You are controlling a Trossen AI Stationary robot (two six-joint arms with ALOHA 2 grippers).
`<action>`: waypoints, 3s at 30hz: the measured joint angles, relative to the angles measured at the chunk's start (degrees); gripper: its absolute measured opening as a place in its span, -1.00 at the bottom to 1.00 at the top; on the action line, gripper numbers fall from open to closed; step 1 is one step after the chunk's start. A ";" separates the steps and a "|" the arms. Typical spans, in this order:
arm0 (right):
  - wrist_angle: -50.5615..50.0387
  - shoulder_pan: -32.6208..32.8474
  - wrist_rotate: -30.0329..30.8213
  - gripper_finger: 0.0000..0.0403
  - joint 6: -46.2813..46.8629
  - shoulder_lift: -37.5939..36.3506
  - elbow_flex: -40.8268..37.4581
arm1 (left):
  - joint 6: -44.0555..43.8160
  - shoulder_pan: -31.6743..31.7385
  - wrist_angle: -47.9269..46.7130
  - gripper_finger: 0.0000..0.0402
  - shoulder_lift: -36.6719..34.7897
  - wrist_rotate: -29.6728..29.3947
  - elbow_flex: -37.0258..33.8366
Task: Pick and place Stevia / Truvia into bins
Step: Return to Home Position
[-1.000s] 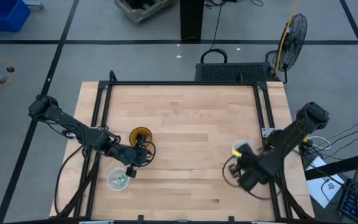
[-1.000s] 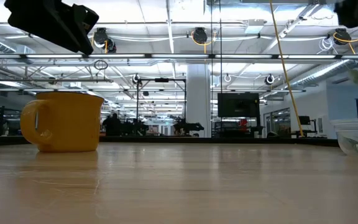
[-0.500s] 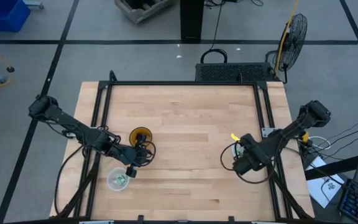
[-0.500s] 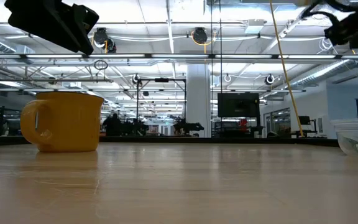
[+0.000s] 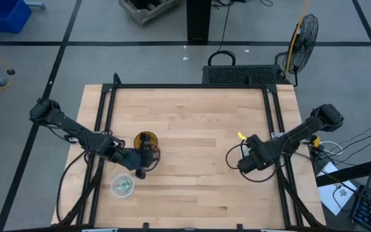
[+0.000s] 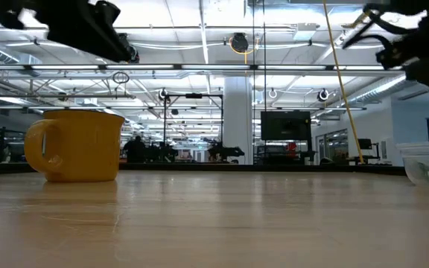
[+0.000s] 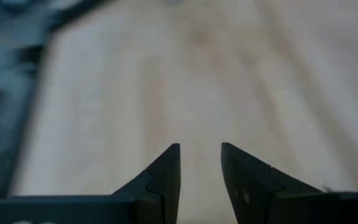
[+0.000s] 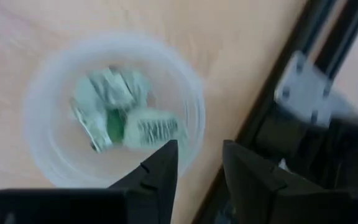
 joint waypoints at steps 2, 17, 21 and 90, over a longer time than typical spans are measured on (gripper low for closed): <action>-0.46 -0.85 3.71 -0.38 -4.34 -0.70 1.20 | 0.37 0.07 0.65 -0.39 -0.02 -6.61 0.00; -6.50 -5.73 18.36 -0.52 -25.33 -16.15 3.84 | -9.25 0.14 -23.59 -0.39 -24.33 -17.83 7.65; -2.48 -5.39 28.56 -0.55 -32.97 -22.30 3.85 | -16.18 0.14 -32.13 -0.39 -33.44 -10.87 8.61; 84.29 -5.11 14.67 -0.55 -93.69 -80.27 -46.11 | 0.14 1.27 18.85 -0.39 -68.87 -2.86 -31.93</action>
